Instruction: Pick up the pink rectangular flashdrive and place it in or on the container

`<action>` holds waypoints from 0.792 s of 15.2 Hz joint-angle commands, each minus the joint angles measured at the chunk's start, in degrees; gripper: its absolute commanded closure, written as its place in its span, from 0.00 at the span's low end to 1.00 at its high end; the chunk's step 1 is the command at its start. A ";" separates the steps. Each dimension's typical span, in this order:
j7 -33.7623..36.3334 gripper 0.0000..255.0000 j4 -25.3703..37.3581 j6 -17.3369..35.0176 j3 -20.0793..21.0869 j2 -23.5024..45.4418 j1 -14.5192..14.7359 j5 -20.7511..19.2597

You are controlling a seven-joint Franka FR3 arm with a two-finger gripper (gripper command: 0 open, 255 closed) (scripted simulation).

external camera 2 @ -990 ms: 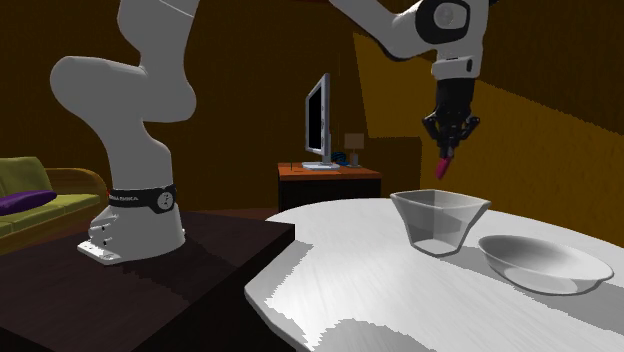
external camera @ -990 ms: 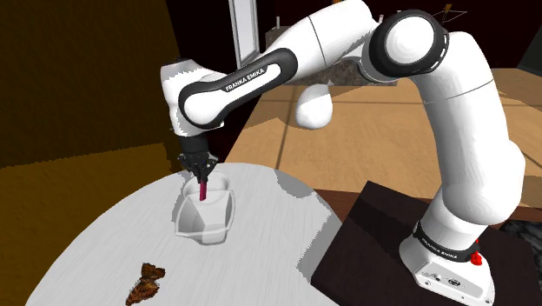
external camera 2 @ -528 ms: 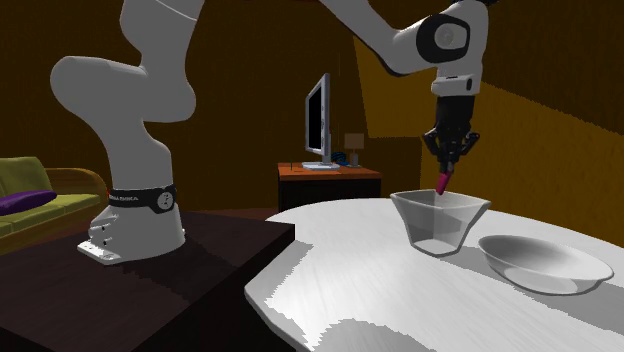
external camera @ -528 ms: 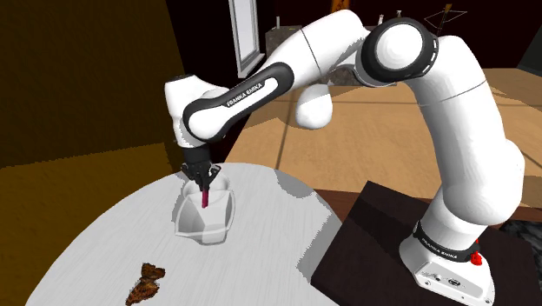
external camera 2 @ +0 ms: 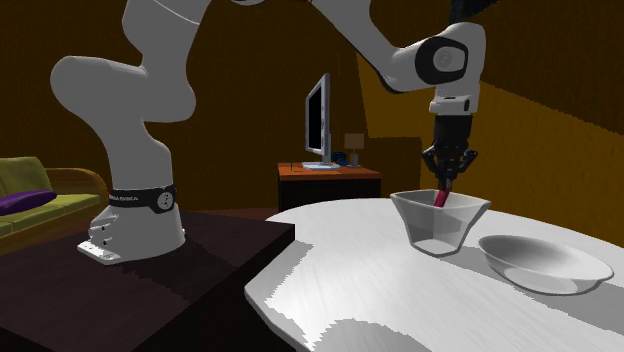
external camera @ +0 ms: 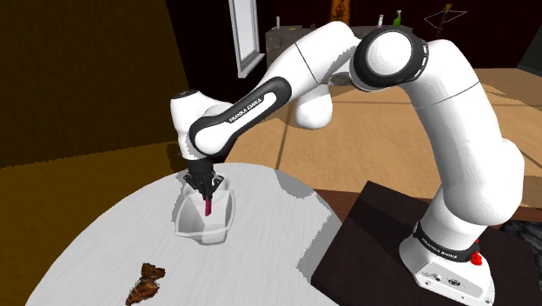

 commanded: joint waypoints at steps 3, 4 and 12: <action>0.04 1.00 -0.06 0.50 -0.22 0.45 0.11 -0.24; 0.04 1.00 -0.06 0.50 -0.22 0.45 0.11 -0.24; 0.04 0.00 -0.06 0.49 -0.22 0.45 0.10 -0.24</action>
